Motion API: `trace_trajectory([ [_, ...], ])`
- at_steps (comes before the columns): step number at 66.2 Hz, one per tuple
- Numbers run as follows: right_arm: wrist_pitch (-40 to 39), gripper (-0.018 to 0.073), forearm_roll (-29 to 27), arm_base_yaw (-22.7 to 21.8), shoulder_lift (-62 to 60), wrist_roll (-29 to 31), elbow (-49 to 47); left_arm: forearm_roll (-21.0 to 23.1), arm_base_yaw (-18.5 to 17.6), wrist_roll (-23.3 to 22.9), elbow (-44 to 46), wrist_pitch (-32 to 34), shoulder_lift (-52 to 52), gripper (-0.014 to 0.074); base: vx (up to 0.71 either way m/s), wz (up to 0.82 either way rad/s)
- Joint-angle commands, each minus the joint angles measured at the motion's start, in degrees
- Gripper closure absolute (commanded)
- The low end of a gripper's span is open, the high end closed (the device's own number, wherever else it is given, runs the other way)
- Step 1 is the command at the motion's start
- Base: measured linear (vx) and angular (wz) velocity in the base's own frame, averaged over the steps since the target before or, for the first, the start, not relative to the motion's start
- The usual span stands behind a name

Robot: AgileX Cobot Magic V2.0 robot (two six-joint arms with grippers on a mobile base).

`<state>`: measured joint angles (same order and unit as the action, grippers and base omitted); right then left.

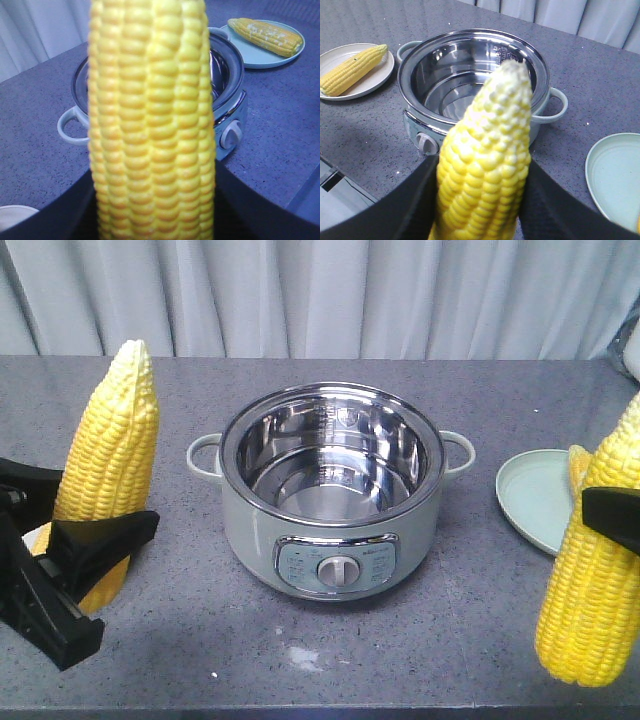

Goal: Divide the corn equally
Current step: 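Hold both cobs raised upright in the left and right grippers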

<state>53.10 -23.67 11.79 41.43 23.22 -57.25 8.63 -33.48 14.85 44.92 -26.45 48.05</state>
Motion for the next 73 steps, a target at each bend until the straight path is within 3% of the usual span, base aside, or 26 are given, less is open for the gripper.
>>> trace_trajectory([
  [1,-3.5,0.0335,-0.9,-0.1,0.0,0.1,-1.5,0.7,-0.1,-0.5,1.6,4.1,-0.4,0.0372,0.00,0.00],
  [73,-3.5,0.0335,-0.9,-0.1,0.0,0.1,-1.5,0.7,-0.1,-0.5,1.6,4.1,-0.4,0.0372,0.00,-0.02],
])
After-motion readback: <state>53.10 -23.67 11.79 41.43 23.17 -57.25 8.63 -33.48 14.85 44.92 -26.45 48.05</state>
